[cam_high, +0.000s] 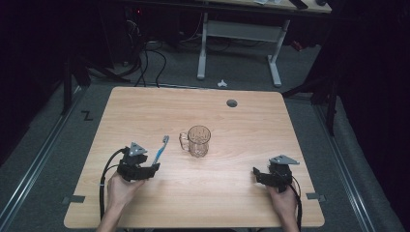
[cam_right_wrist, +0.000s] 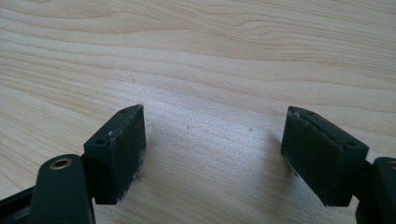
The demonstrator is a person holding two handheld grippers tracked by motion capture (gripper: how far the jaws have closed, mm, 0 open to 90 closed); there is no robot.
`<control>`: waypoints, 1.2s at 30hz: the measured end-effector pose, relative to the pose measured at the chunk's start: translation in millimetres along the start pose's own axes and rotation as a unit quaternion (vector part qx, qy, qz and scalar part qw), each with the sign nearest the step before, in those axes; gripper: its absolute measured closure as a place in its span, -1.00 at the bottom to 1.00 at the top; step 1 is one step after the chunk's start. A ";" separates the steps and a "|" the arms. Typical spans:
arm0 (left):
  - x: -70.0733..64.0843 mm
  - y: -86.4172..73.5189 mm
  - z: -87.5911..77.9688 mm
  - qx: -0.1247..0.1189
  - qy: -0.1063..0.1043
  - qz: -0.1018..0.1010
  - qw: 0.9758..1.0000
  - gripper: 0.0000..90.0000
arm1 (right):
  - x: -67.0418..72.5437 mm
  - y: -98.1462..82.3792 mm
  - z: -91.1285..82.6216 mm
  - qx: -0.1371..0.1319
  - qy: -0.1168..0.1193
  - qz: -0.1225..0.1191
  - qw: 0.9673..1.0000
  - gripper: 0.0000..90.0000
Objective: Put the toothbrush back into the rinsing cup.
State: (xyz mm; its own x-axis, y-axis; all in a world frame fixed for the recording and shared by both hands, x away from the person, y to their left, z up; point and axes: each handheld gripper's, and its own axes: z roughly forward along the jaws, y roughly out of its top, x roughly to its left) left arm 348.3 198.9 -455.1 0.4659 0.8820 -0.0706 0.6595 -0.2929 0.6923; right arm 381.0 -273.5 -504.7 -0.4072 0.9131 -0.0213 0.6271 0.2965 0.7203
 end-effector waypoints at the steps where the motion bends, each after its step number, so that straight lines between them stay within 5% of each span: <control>1: -0.1 1.5 0.2 0.001 -0.001 0.001 1.000 -0.10 | 0.0 0.0 0.0 0.000 0.000 0.000 1.000 -0.51; 36: 8.1 44.3 24.2 0.070 0.038 0.022 0.997 0.05 | 0.1 0.0 -0.1 0.000 0.001 -0.001 1.000 -0.51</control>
State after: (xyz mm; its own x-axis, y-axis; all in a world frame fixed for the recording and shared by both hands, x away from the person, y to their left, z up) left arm 395.6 184.2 -442.3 0.4535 0.8911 0.0157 0.7175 -0.3754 0.5867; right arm 380.9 -273.5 -504.7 -0.4093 0.9121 -0.0221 0.6269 0.2988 0.7196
